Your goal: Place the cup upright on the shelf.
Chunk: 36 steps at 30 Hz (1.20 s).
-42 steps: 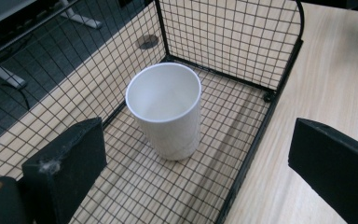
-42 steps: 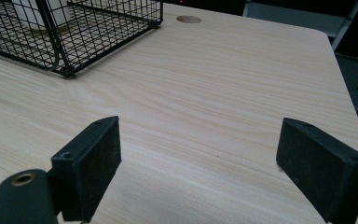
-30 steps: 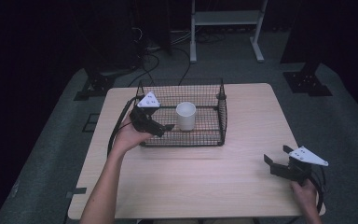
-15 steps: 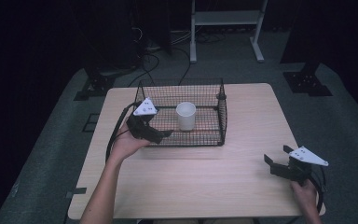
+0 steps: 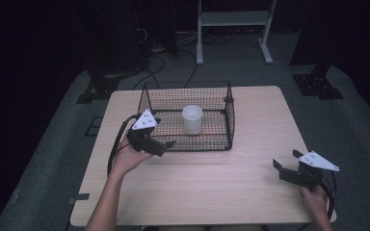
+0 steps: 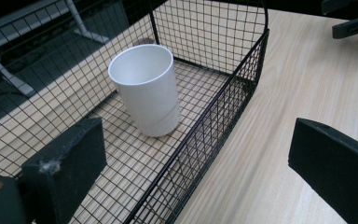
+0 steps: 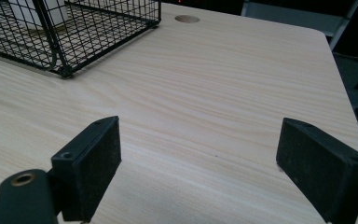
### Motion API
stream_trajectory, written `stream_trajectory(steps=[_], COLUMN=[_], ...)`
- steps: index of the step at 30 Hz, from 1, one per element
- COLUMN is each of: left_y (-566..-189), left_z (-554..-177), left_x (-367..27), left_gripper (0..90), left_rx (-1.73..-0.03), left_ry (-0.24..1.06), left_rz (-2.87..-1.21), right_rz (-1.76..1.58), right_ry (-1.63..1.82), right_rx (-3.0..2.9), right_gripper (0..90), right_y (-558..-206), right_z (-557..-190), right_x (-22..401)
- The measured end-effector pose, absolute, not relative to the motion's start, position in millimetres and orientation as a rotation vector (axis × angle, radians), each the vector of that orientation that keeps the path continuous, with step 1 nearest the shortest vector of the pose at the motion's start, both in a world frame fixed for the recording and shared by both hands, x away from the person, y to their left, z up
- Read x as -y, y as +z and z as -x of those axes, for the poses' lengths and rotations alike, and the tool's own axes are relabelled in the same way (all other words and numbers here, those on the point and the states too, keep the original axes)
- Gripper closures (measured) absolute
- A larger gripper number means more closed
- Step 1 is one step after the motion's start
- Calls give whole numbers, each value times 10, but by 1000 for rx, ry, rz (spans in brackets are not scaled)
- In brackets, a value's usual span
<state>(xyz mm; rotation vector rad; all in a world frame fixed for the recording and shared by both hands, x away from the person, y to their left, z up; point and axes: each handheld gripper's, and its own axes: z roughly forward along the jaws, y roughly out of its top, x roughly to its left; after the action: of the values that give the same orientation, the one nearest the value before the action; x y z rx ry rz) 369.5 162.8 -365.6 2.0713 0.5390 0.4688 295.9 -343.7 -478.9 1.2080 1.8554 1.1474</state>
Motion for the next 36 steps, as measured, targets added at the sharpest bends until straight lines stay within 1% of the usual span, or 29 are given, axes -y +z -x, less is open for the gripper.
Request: stream_trajectory(steps=[25,27,36], left_y=[-3997,-4013,-4107], left_z=[-3351,-3311,-3131], left_x=[-1807,-1808,-1798], left_gripper=[33,33,33], left_rx=[-611,-608,-604], left_ry=[450,467,469], left_rz=[-1969,-1959,-1924], right_rz=[-1203,-1203,-1205], right_ry=[1145,1144,1143], right_rx=[-1854,-1854,-1851], right_gripper=[131,131,131], right_y=[-4789,-4789,-4790], right_z=[-2958,-2958,-2956], right_x=[3435,3436,3435])
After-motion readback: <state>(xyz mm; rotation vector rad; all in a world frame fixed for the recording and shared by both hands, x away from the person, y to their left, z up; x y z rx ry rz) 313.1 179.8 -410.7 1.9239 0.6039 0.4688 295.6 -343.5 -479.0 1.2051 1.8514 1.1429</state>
